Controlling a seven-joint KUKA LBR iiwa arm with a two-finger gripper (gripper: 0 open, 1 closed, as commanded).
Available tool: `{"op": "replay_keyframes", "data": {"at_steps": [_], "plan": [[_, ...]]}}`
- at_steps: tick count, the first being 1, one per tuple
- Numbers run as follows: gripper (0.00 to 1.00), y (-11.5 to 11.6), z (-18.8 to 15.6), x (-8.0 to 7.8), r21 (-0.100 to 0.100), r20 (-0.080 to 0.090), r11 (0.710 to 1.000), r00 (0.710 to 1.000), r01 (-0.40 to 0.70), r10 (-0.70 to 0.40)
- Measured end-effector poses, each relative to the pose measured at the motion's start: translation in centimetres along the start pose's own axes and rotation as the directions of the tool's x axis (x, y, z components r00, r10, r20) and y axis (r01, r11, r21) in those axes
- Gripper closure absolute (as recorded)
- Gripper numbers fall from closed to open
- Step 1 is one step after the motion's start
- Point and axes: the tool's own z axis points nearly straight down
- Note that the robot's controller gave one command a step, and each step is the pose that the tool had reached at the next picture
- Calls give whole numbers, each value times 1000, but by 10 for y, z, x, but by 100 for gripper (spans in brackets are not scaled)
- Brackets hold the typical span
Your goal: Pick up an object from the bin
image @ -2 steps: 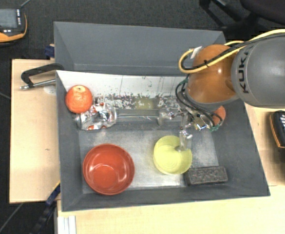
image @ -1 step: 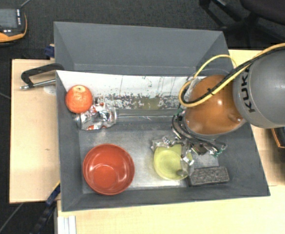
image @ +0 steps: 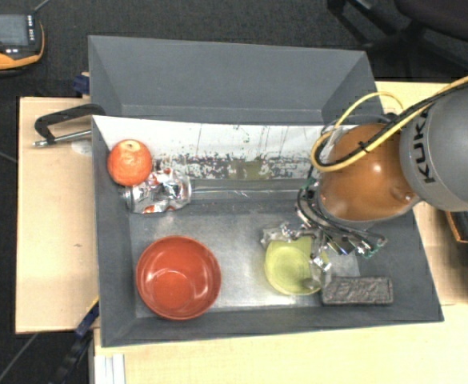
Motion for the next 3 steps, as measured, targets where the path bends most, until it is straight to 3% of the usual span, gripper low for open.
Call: {"op": "replay_keyframes", "data": {"at_steps": [1,2,3], "plan": [[0,-32,0,-3,5,8,1000,1000,-10,10],[0,-42,0,-33,8,16,999,999,-46,46],[100,-42,0,-32,6,14,999,999,-47,47]]}}
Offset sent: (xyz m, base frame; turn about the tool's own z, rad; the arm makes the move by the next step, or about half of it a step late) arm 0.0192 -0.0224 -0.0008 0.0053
